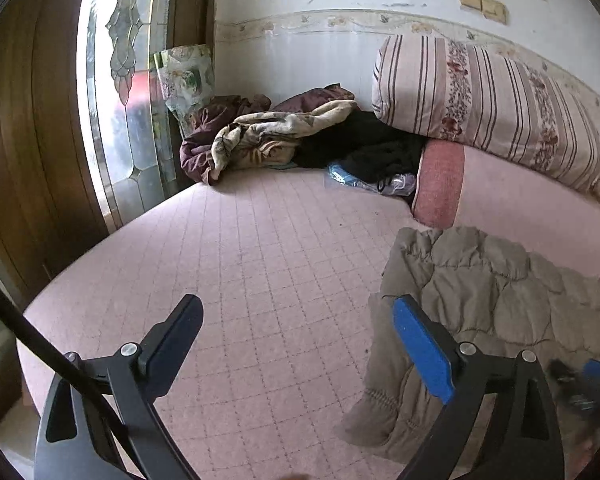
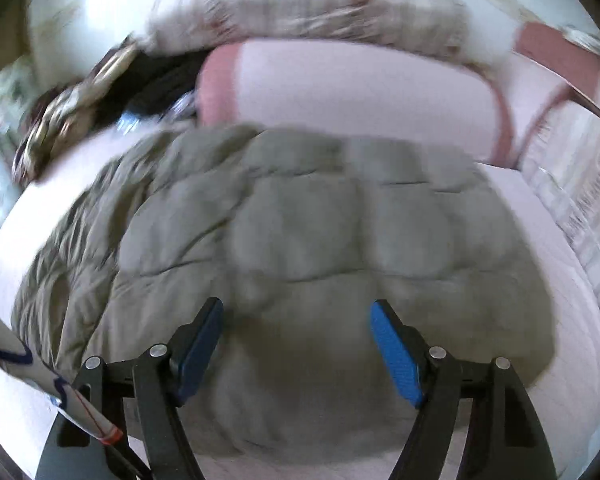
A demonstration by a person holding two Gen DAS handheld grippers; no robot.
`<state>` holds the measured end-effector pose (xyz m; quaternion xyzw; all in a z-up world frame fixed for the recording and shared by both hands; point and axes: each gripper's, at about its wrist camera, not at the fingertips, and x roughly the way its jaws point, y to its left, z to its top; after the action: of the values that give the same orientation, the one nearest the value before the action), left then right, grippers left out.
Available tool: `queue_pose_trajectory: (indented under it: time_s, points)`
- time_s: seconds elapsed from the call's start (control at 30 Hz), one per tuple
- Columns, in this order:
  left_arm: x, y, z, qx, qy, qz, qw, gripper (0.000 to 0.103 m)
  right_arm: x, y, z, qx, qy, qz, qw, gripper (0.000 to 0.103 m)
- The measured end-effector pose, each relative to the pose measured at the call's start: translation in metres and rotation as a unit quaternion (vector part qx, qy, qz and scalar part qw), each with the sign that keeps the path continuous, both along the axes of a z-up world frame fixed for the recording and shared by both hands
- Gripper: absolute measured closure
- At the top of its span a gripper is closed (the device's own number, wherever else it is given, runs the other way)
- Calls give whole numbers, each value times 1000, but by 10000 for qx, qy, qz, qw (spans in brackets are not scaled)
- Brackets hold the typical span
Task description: Fold large clothes
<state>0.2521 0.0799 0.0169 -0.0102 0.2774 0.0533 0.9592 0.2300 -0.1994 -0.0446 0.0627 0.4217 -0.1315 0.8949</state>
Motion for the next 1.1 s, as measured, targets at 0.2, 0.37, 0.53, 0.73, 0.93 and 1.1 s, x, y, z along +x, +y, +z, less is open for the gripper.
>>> queue_pose_trajectory:
  time_s: [0.2, 0.37, 0.53, 0.73, 0.93, 1.1]
  points:
    - [-1, 8, 0, -119, -101, 65, 9999, 8, 21, 27, -6, -163, 51, -97, 9998, 33]
    - [4, 20, -1, -493, -81, 60, 9987, 8, 38, 61, -9, -408, -91, 334, 9986, 27]
    - [19, 7, -19, -1196, 799, -923, 9853, 8, 51, 52, -24, -404, 16, 254, 9989, 24]
    - [21, -58, -54, -452, 1570, -1568, 9740, 8, -13, 21, 8, -654, -337, -143, 9972, 24]
    - [22, -89, -86, 185, 1893, -1380, 9720, 4, -93, -24, 3, -255, 14, -796, 9965, 22]
    - [22, -85, -91, -84, 1853, -1372, 9730, 1, -152, -64, -12, 273, 108, -1327, 9907, 22]
